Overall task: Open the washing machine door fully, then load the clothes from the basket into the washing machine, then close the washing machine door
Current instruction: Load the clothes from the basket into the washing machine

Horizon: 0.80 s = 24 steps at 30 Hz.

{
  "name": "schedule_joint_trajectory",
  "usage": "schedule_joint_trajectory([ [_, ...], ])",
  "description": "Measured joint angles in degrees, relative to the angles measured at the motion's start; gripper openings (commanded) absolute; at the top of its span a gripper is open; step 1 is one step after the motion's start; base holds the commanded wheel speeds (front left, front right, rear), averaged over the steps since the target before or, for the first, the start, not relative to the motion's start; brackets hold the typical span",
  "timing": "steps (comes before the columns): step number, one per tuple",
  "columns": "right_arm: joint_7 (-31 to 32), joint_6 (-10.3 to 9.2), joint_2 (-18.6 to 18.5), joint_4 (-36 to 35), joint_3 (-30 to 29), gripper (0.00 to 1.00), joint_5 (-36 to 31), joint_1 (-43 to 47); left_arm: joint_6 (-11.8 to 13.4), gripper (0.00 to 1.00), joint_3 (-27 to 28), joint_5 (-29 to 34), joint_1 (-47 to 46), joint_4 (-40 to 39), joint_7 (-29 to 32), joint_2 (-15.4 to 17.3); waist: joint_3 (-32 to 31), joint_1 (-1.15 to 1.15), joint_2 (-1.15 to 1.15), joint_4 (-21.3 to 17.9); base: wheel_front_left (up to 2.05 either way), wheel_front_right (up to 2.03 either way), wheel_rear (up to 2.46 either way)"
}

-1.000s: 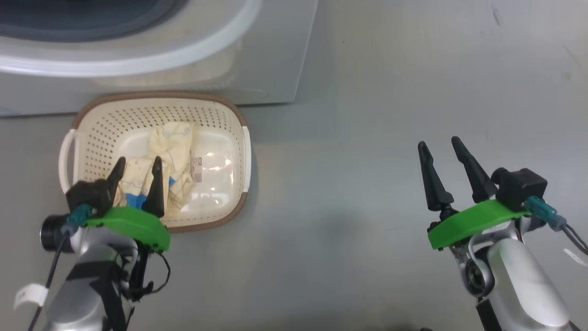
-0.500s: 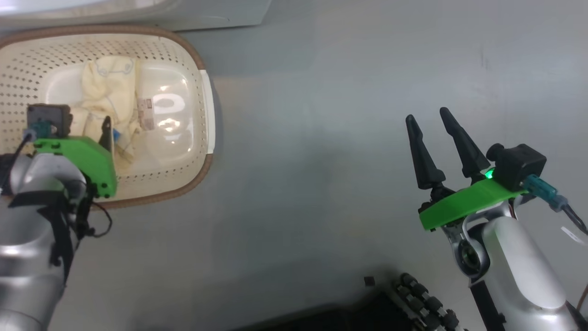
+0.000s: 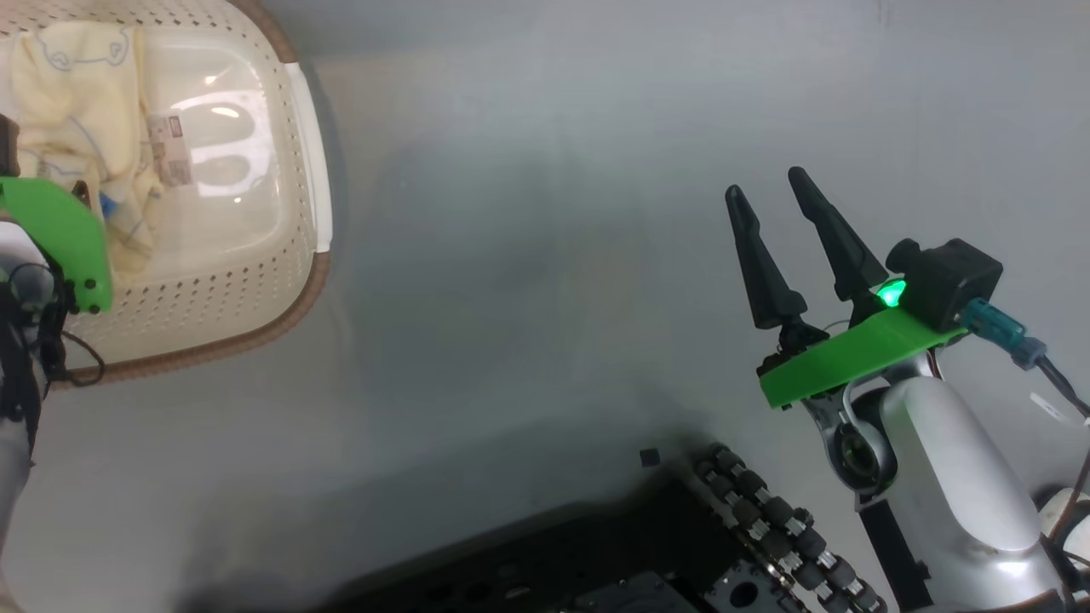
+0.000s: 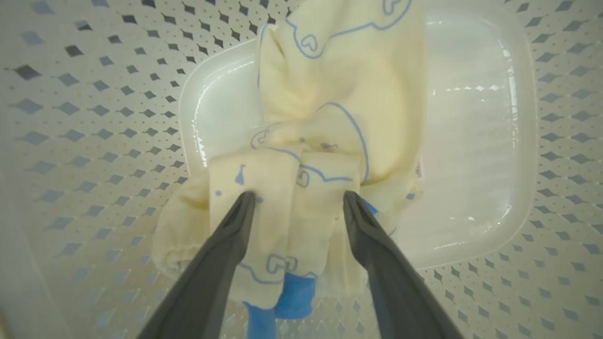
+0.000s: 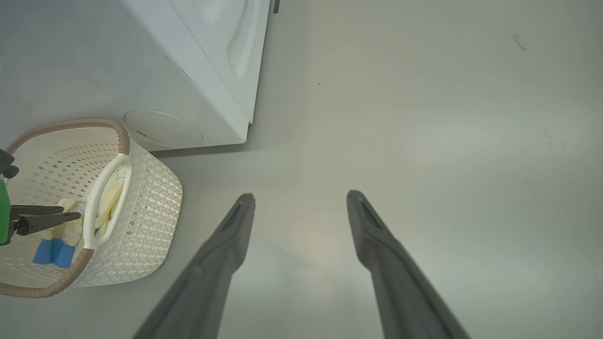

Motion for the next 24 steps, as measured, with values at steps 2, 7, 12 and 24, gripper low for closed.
schedule_joint_trajectory([
  [2,0.0,0.0,0.0,-0.01,0.01,1.0,0.0,0.0,0.0,1.0,-1.6,0.01,-1.13,0.45,1.12,-0.31,0.82,0.0,0.0,-0.27,0.0,0.0,0.0],
  [7,0.0,0.0,0.0,-0.8,0.15,1.0,-0.09,0.01,0.0,1.0,-3.83,-0.01,-3.31,1.88,2.0,-1.62,1.98,-0.01,0.0,-0.11,0.0,0.0,0.0],
  [12,0.0,0.0,0.0,-1.53,0.41,1.0,-0.4,0.12,0.0,1.0,-5.34,-0.25,-4.81,3.23,2.93,-3.42,2.74,-0.01,0.0,0.17,0.0,0.0,0.0],
  [24,0.0,0.0,0.0,-2.93,0.41,1.0,-1.11,1.92,0.0,1.0,-8.0,-0.83,-5.49,5.21,4.35,-5.82,3.54,-0.01,0.0,0.26,0.0,0.0,0.0],
])
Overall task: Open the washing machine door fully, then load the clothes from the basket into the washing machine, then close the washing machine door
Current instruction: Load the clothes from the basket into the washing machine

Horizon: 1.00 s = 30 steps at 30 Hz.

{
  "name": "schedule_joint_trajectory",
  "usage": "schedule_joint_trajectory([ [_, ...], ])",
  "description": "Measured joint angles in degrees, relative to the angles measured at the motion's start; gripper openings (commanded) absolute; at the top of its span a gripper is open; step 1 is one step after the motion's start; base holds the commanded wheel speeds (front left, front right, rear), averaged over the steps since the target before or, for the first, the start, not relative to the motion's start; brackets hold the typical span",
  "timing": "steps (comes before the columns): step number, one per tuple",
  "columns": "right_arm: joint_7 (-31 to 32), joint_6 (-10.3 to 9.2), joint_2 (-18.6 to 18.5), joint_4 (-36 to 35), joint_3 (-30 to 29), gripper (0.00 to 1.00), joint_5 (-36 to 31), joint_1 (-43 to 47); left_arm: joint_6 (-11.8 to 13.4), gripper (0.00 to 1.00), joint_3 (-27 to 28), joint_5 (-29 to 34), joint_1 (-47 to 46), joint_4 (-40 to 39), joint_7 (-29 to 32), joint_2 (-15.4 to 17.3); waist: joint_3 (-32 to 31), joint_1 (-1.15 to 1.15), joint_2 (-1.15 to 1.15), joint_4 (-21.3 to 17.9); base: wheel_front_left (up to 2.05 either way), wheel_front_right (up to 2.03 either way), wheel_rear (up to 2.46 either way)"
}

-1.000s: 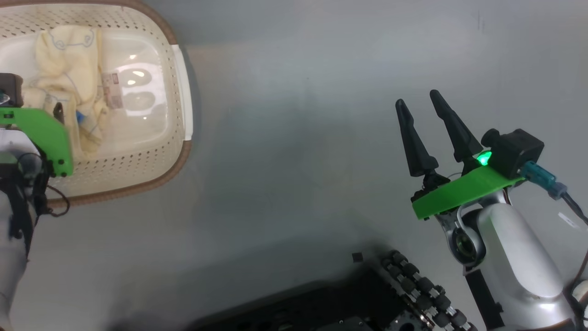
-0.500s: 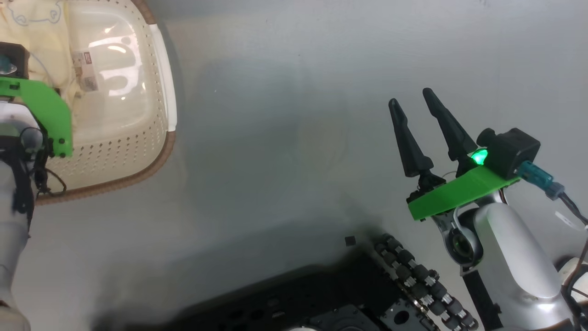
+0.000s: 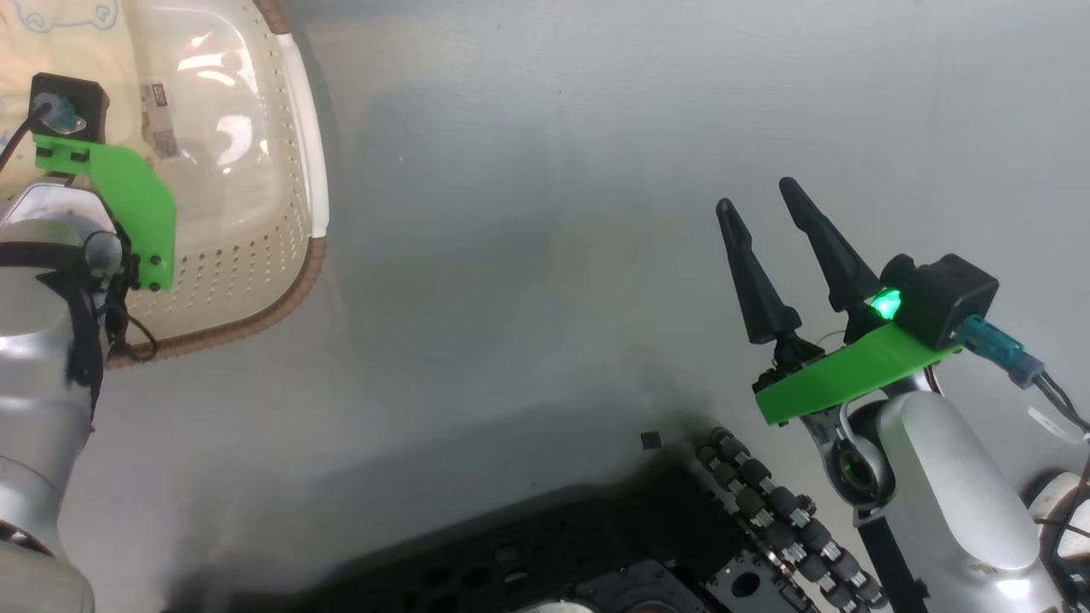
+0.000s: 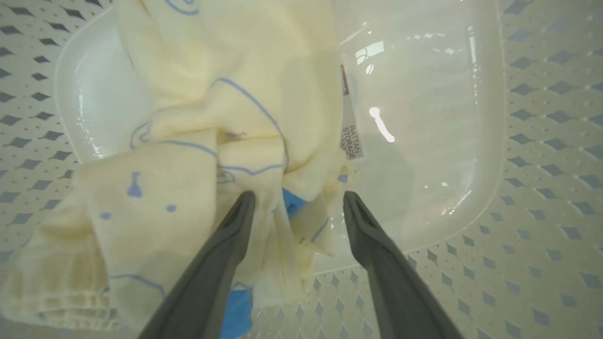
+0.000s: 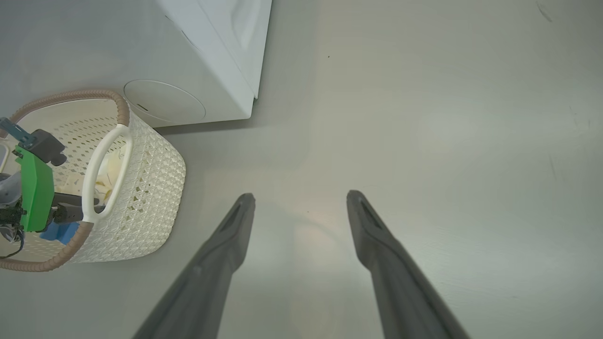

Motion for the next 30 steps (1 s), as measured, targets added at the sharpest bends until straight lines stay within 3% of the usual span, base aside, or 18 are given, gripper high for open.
schedule_joint_trajectory([
  [12,0.0,0.0,0.0,-1.59,-0.27,1.0,-1.15,0.76,2.46,1.0,0.05,-0.49,-1.49,0.62,0.59,-1.16,0.7,0.0,0.0,0.34,0.0,0.0,0.0],
  [13,0.0,0.0,0.0,-1.66,-0.3,1.0,-1.29,1.03,2.61,0.89,0.09,-0.73,-1.75,0.62,0.76,-1.23,0.76,0.0,0.0,0.36,0.0,0.0,0.0],
  [14,0.0,0.0,0.0,-1.74,-0.31,1.0,-1.43,1.31,2.81,0.46,0.16,-0.92,-1.91,0.62,1.11,-1.31,0.82,0.0,0.0,0.39,0.0,0.0,0.0],
  [15,0.0,0.0,0.0,-1.87,-0.33,1.0,-1.44,1.53,3.13,0.09,0.18,-1.13,-1.98,0.63,1.19,-1.41,0.88,0.0,0.0,0.41,0.0,0.0,0.0],
  [16,0.0,0.0,0.0,-1.97,-0.33,1.0,-1.44,1.62,3.33,0.0,0.18,-1.2,-2.03,0.63,1.36,-1.45,0.94,0.0,0.0,0.44,0.0,0.0,0.0],
  [30,0.0,0.0,0.0,-2.47,0.07,1.0,-1.41,0.98,3.44,0.0,0.21,-2.4,-2.46,0.75,1.37,-1.38,0.41,0.0,0.0,0.44,0.0,0.0,0.0],
])
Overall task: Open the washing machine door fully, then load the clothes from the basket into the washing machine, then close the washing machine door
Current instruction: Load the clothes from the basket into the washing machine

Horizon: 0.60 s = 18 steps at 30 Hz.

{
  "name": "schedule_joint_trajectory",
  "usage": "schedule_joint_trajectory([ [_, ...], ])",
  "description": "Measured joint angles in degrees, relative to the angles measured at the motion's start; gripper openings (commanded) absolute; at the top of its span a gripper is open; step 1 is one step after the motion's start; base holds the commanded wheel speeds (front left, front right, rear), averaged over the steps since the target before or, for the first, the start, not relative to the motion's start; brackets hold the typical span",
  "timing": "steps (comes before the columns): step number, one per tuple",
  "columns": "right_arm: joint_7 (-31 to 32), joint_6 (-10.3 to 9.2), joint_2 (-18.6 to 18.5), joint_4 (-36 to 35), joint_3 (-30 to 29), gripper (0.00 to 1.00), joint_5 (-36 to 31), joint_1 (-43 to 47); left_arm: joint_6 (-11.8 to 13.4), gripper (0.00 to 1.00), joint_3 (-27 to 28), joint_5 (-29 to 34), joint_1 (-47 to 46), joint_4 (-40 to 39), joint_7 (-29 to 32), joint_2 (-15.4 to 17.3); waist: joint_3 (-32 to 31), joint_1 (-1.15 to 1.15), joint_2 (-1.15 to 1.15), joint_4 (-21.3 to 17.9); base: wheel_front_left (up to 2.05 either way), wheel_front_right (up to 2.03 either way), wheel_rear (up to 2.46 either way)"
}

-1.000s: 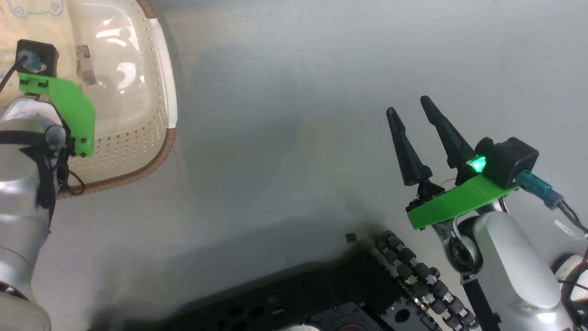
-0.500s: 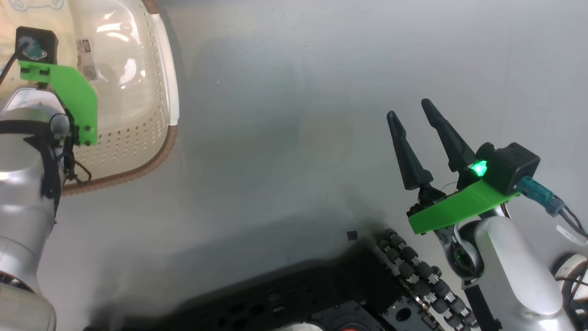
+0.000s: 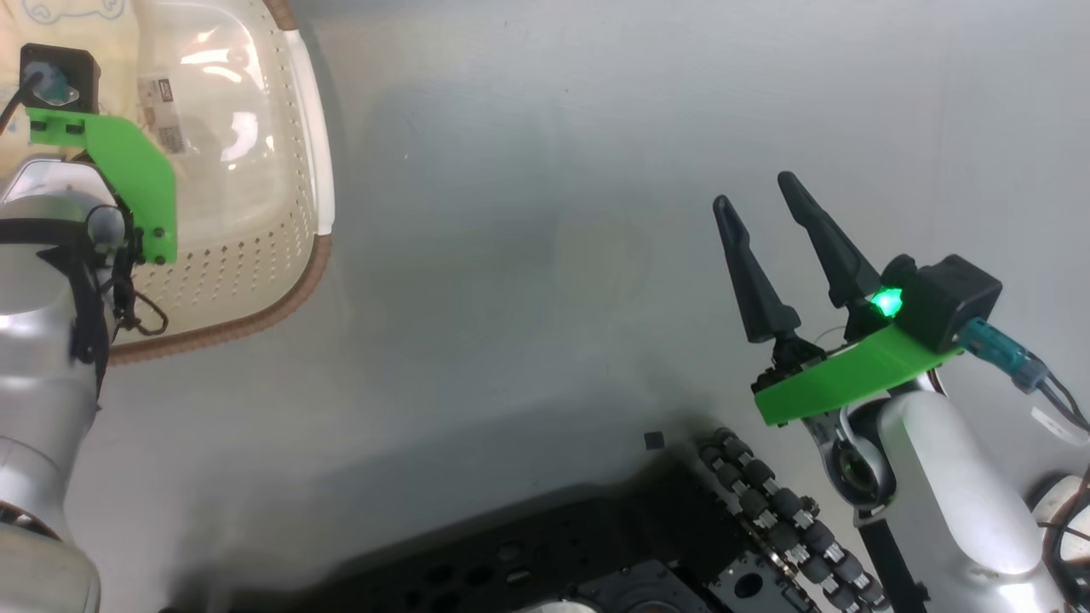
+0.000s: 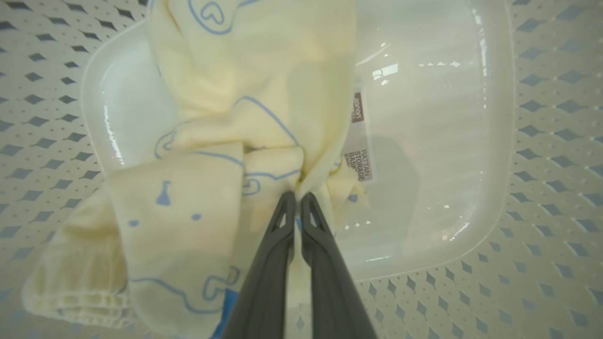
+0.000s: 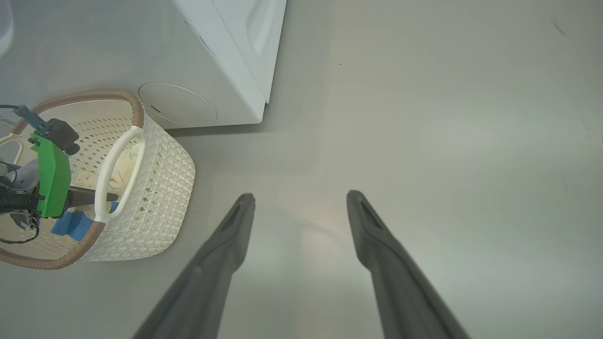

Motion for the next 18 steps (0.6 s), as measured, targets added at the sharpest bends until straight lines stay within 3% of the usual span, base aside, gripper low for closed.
schedule_joint_trajectory([
  [10,0.0,0.0,-0.01,1.68,1.83,1.0,1.63,-6.08,-1.99,0.0,-1.12,0.02,0.28,0.05,-4.03,2.38,-2.13,0.0,0.0,-0.45,0.0,0.0,0.0],
  [18,-0.01,0.0,-0.02,4.24,2.05,1.0,1.86,-6.87,-2.93,0.0,-1.24,-1.38,5.16,0.04,-6.98,1.9,-7.2,0.0,0.0,0.32,0.0,0.0,0.0],
])
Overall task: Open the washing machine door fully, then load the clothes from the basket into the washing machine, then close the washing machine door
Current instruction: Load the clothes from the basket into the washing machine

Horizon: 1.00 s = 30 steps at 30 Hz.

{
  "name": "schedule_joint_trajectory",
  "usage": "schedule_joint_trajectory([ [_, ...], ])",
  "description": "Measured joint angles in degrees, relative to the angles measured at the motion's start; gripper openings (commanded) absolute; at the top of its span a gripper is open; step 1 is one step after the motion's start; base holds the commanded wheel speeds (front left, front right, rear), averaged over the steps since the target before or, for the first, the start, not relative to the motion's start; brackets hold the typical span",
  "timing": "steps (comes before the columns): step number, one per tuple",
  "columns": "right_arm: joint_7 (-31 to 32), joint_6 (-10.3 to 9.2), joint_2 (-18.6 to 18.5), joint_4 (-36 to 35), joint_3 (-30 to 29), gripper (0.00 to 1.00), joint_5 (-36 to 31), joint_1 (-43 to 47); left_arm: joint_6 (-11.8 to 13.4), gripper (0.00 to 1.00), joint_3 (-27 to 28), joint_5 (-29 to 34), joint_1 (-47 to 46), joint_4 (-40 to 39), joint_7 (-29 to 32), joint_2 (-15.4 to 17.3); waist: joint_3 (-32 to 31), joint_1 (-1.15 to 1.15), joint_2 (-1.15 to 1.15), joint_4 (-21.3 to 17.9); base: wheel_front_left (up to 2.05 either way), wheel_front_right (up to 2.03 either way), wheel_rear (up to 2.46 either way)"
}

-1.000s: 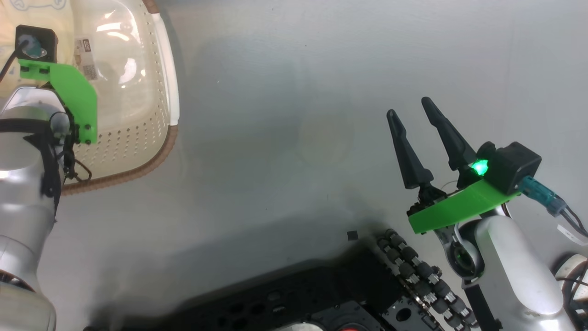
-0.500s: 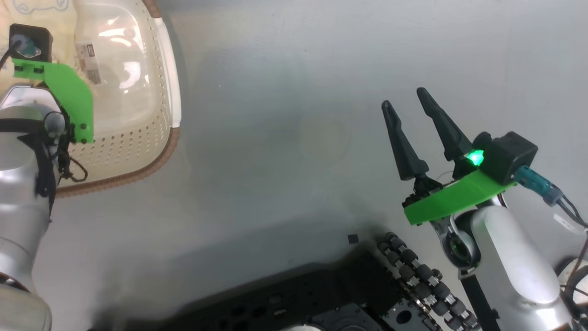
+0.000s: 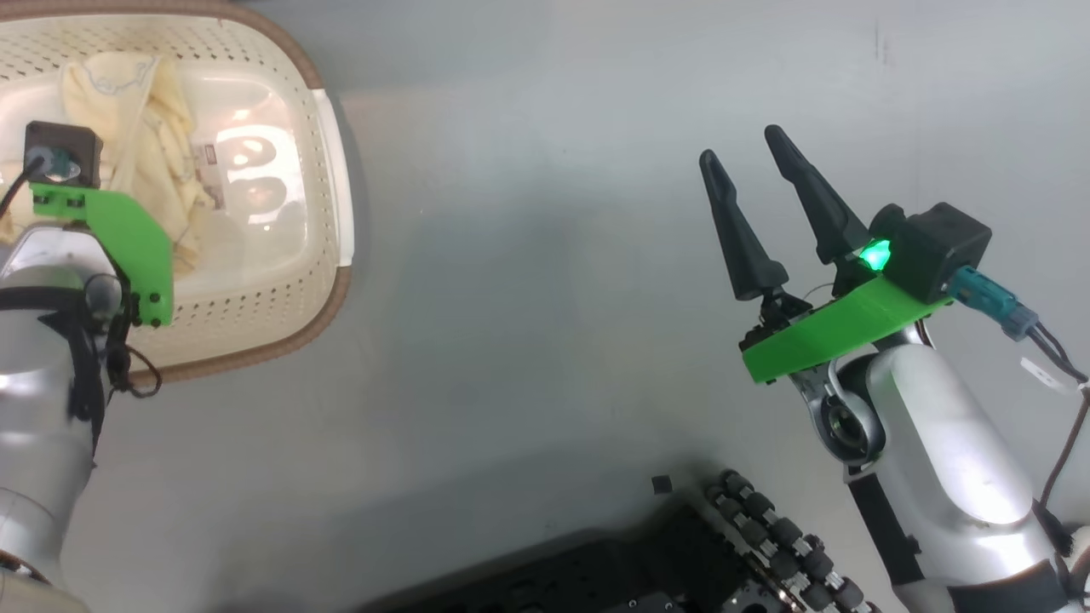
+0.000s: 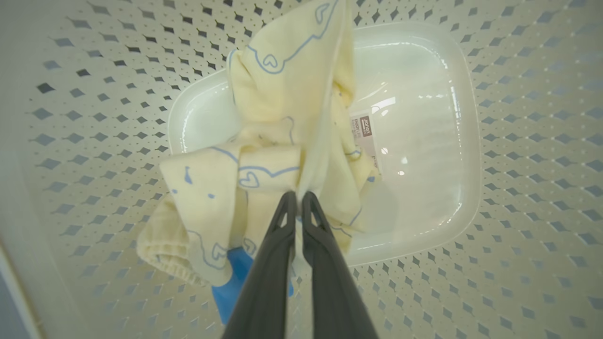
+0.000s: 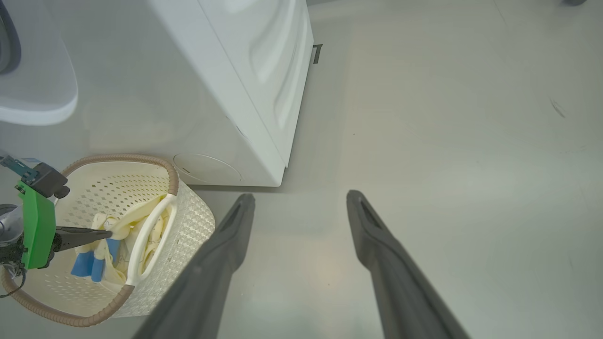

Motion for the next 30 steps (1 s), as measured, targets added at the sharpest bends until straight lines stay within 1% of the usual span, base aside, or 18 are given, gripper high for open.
schedule_joint_trajectory([
  [5,0.0,0.0,0.0,1.48,-0.22,1.0,0.0,0.04,-0.08,0.0,0.07,-1.68,3.25,-0.02,-3.19,-0.19,-4.21,0.0,0.0,0.77,0.0,0.0,0.0],
  [8,0.0,0.0,0.0,2.21,-0.23,1.0,0.0,0.07,-0.1,0.0,0.16,-2.56,4.65,-0.22,-6.13,-0.26,-6.22,0.0,0.0,1.2,0.0,0.0,0.0],
  [9,0.0,0.0,0.0,2.21,-0.23,1.0,0.0,0.07,-0.1,0.0,0.16,-2.56,4.65,-0.22,-6.13,-0.26,-6.22,0.0,0.0,1.2,0.0,0.0,0.0],
  [12,0.0,0.0,0.0,2.97,-0.35,1.0,-0.01,0.23,-0.47,0.0,0.12,-2.91,5.73,-0.38,-9.26,-0.12,-8.15,0.0,0.0,1.63,0.0,0.0,0.0],
  [19,0.0,0.0,-0.01,4.45,-0.49,1.0,-0.11,1.48,-0.49,0.0,0.49,-4.49,7.26,-1.22,-15.08,-0.21,-12.69,0.0,0.0,3.0,0.0,0.0,0.0],
  [23,0.0,0.0,-0.02,5.08,-0.62,1.0,-0.47,2.19,-0.49,0.0,0.81,-4.49,8.59,-2.19,-17.29,-0.24,-15.16,0.0,0.0,4.0,0.0,0.0,0.0],
  [26,0.0,0.0,-0.03,5.36,-1.07,1.0,-1.74,2.51,-0.37,0.0,1.18,-4.48,9.44,-3.86,-18.36,-0.2,-16.8,0.0,0.0,4.91,0.0,0.0,0.0],
  [28,0.0,0.0,-0.03,5.72,-1.56,1.0,-1.97,2.71,0.31,0.0,1.42,-4.46,10.12,-5.86,-18.67,-0.19,-17.87,0.0,0.0,5.58,0.0,0.0,0.0],
  [30,0.0,0.0,-0.04,5.97,-2.01,1.0,-2.16,3.31,1.36,0.0,2.67,-4.28,11.15,-9.95,-18.68,0.05,-18.92,0.0,0.0,6.31,0.0,0.0,0.0],
])
